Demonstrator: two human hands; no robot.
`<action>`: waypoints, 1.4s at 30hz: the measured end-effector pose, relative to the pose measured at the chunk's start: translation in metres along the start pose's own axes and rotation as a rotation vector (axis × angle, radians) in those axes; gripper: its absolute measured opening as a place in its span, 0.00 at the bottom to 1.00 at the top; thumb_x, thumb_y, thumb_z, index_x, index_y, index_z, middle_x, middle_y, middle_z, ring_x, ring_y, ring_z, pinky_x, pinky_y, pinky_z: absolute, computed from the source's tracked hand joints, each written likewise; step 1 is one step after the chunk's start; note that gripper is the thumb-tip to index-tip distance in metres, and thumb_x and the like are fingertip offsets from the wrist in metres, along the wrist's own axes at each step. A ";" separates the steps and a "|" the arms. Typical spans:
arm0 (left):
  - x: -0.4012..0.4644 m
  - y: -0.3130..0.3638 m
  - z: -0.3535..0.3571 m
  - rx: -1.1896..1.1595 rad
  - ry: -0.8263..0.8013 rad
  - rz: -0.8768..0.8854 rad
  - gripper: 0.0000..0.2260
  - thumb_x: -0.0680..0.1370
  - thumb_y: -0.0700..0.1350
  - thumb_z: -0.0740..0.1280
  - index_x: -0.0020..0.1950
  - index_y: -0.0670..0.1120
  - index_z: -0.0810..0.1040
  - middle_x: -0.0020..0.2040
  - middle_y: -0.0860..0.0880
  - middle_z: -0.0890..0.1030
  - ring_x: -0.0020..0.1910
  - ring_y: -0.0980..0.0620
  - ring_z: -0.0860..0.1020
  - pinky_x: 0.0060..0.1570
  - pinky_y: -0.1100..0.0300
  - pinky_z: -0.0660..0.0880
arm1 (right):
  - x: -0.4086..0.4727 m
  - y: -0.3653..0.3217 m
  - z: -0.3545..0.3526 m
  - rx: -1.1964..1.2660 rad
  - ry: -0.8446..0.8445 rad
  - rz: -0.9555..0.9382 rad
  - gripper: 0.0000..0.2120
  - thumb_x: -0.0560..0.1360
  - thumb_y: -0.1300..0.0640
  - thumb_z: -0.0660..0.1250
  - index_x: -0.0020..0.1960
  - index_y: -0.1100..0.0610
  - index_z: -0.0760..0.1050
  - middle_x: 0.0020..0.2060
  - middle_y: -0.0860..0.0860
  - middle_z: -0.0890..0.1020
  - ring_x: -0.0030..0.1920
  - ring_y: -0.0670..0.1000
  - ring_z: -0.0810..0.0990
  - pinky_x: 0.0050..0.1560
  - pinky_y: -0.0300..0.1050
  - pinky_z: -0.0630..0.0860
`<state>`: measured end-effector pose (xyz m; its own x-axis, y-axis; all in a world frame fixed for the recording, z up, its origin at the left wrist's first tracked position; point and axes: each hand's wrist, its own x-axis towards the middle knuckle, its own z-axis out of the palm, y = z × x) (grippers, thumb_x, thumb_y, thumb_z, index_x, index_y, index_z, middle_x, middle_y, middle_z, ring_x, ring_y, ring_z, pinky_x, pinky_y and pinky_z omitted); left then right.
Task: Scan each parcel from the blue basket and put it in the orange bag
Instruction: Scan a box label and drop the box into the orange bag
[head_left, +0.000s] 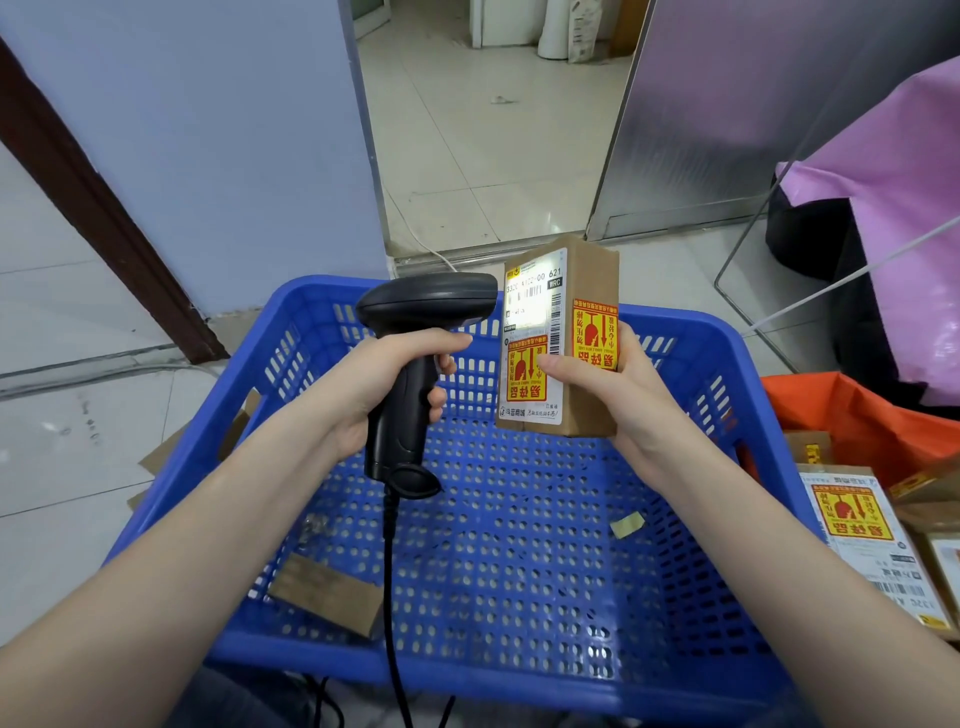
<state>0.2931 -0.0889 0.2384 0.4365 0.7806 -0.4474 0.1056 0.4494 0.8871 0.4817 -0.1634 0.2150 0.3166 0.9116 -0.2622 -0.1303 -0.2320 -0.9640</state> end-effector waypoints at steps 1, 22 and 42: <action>0.000 0.000 0.000 -0.002 -0.005 -0.001 0.09 0.71 0.46 0.72 0.36 0.44 0.75 0.32 0.49 0.74 0.22 0.55 0.72 0.26 0.63 0.72 | 0.000 0.000 0.000 -0.002 -0.001 0.001 0.28 0.68 0.56 0.74 0.64 0.48 0.67 0.56 0.49 0.81 0.55 0.50 0.81 0.57 0.50 0.78; -0.001 0.001 -0.002 -0.023 0.057 -0.031 0.10 0.72 0.42 0.70 0.33 0.43 0.74 0.30 0.48 0.73 0.22 0.55 0.71 0.24 0.64 0.72 | 0.002 0.000 -0.002 -0.007 0.022 0.013 0.31 0.68 0.58 0.75 0.67 0.49 0.66 0.56 0.49 0.81 0.55 0.50 0.81 0.57 0.52 0.78; -0.006 0.008 0.011 -0.028 0.020 0.079 0.12 0.69 0.47 0.72 0.50 0.44 0.83 0.45 0.48 0.83 0.25 0.56 0.73 0.27 0.64 0.74 | -0.008 -0.016 -0.020 0.001 0.146 -0.055 0.29 0.72 0.55 0.72 0.69 0.49 0.63 0.56 0.47 0.80 0.54 0.47 0.81 0.48 0.42 0.78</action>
<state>0.3013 -0.0952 0.2495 0.4247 0.8225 -0.3785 0.0467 0.3976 0.9164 0.4999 -0.1738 0.2313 0.4563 0.8640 -0.2130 -0.1104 -0.1825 -0.9770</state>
